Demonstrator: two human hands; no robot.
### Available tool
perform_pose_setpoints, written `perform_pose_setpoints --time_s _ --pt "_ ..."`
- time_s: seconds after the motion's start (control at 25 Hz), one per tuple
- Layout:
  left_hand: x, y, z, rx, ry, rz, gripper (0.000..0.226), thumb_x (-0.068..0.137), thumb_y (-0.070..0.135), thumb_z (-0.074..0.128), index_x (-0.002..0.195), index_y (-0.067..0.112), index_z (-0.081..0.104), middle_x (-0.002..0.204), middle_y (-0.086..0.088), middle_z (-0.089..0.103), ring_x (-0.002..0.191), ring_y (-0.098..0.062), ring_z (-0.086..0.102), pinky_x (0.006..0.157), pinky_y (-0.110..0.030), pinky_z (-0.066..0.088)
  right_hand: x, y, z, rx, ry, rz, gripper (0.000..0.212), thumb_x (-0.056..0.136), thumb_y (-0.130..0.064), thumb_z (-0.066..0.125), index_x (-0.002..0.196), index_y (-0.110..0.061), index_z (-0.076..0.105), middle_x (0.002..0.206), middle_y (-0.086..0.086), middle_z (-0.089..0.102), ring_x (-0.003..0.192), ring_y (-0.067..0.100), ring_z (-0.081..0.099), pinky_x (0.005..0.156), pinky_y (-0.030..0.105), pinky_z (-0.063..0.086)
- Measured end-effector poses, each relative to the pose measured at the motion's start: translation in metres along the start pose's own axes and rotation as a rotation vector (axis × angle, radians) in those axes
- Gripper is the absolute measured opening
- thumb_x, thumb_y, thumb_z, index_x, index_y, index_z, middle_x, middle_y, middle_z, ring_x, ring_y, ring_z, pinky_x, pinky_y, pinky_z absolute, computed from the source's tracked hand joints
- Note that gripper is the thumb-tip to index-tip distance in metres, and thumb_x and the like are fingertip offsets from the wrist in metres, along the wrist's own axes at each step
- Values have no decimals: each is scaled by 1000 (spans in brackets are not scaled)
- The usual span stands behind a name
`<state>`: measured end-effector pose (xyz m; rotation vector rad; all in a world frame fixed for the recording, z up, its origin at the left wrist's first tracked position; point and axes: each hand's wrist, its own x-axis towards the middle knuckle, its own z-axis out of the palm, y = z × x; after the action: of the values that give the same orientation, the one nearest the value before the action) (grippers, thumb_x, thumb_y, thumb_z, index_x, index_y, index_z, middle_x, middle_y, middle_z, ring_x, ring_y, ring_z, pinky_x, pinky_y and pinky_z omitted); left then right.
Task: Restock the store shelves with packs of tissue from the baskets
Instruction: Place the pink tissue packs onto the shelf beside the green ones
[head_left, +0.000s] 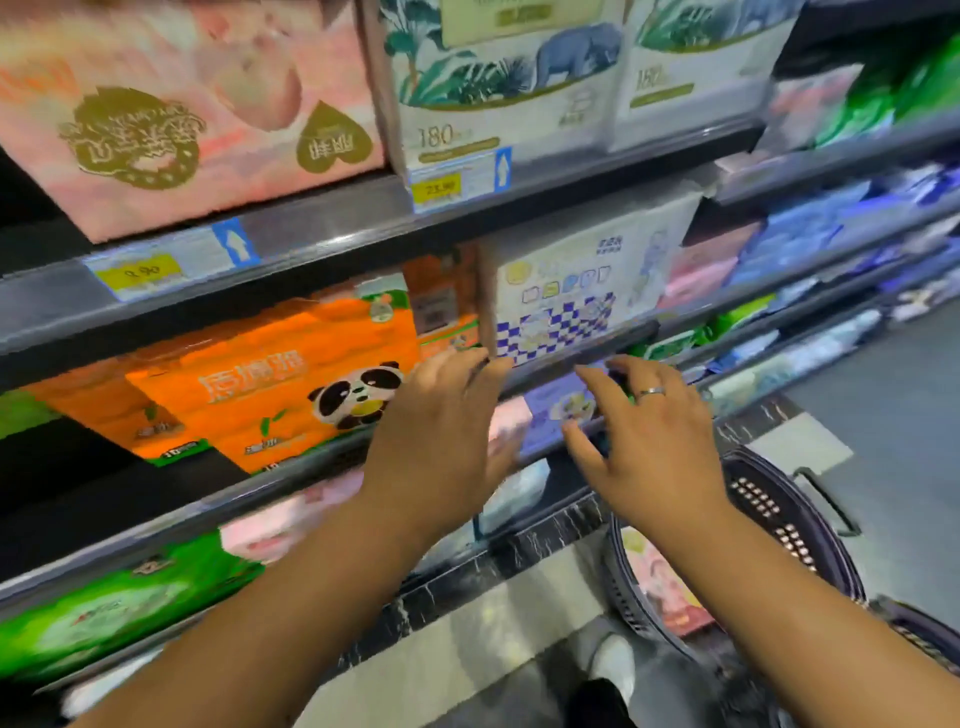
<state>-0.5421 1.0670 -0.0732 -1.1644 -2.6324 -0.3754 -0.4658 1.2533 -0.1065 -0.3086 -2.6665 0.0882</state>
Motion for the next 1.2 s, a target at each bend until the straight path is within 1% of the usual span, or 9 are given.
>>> perform_pose_setpoints --time_s 0.16,0.32,0.44,0.6,0.68,0.84,0.96,1.08,1.2 --pt "27 47 68 -56 -98 79 64 74 46 60 128 11 52 124 -14 58 111 -34 55 99 -39 40 -40 77 22 -80 -148 133 56 76 -49 61 124 -20 61 119 12 60 105 36 55 79 45 48" --pt "66 112 135 -88 -251 139 66 76 48 54 129 8 50 124 -17 58 111 -36 57 97 -45 47 -77 173 47 -107 -320 313 57 75 -49 64 122 -18 63 117 14 60 102 38 57 77 46 49" --pt "97 159 183 -117 -347 131 69 74 48 61 131 9 53 126 -15 57 114 -34 55 99 -43 44 -100 239 68 -71 -459 442 59 72 -46 74 122 -18 62 116 15 60 101 38 57 78 47 49" --pt "138 219 256 -223 -510 87 69 83 45 64 143 19 40 142 -3 43 130 -24 39 110 -35 31 -129 323 104 -31 -642 563 63 81 -53 59 134 -19 52 128 15 54 112 37 51 85 46 47" --pt "149 237 303 -250 -556 101 69 83 46 64 142 22 39 141 0 42 130 -21 38 109 -35 34 -142 356 131 -8 -701 597 64 86 -55 51 139 -19 46 132 14 50 115 36 49 87 46 46" --pt "146 258 394 -232 -743 126 72 81 43 68 142 19 38 139 -4 43 128 -24 40 107 -36 34 -169 400 196 98 -839 732 65 89 -52 53 144 -22 37 141 11 41 124 35 41 95 44 44" --pt "140 259 473 -251 -915 39 75 82 41 68 145 18 34 141 -6 39 130 -27 37 106 -39 36 -194 421 261 178 -963 808 68 90 -52 53 147 -22 32 141 13 38 125 37 39 95 47 44" --pt "131 252 557 -294 -1012 -19 74 79 37 71 143 17 38 138 -9 42 127 -30 41 106 -43 35 -218 441 325 207 -1019 851 73 88 -53 57 148 -22 29 143 15 37 125 39 38 94 49 44" --pt "124 242 644 -315 -1075 -107 69 79 35 71 140 19 43 133 -10 45 119 -31 49 99 -43 42 -246 467 399 241 -1065 935 78 85 -52 63 147 -19 30 142 16 36 127 40 37 96 50 42"
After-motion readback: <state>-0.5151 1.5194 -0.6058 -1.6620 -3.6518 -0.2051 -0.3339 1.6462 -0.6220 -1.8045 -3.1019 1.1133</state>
